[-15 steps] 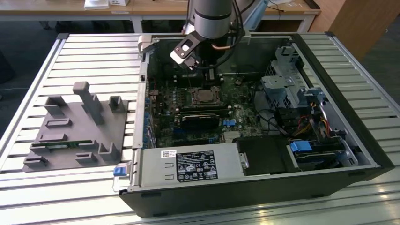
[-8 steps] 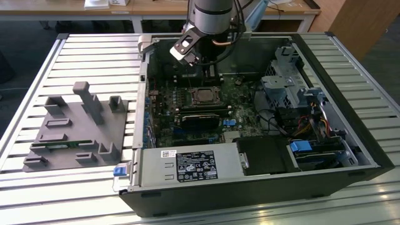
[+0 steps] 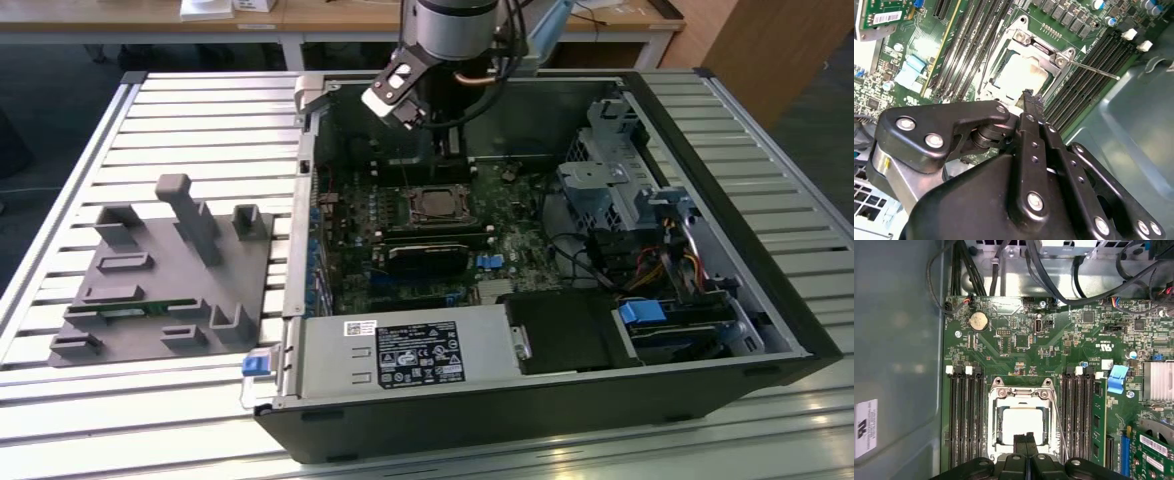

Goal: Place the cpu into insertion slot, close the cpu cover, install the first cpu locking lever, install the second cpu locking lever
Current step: 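Install the first cpu locking lever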

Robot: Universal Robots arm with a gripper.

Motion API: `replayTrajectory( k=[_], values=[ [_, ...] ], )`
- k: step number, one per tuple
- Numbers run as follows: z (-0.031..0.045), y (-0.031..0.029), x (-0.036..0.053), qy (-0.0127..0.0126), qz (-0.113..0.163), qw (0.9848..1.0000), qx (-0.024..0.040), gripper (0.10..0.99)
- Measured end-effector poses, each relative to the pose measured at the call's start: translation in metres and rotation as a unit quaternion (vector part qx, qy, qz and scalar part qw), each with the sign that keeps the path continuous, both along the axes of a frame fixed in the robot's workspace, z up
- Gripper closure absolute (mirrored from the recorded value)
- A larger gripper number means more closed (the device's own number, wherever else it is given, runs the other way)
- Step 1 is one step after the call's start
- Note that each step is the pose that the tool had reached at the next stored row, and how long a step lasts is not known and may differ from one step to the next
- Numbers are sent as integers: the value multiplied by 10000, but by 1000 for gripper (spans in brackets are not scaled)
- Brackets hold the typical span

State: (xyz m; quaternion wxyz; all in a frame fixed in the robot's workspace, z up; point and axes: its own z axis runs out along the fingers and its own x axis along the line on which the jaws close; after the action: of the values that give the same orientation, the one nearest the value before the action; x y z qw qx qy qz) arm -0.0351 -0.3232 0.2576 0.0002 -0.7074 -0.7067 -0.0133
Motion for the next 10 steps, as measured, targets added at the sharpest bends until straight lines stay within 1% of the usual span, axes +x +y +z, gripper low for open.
replayTrajectory(
  k=[10],
  values=[
    [206, 0, 0, 0, 0, 10000, 0, 980]
  ],
)
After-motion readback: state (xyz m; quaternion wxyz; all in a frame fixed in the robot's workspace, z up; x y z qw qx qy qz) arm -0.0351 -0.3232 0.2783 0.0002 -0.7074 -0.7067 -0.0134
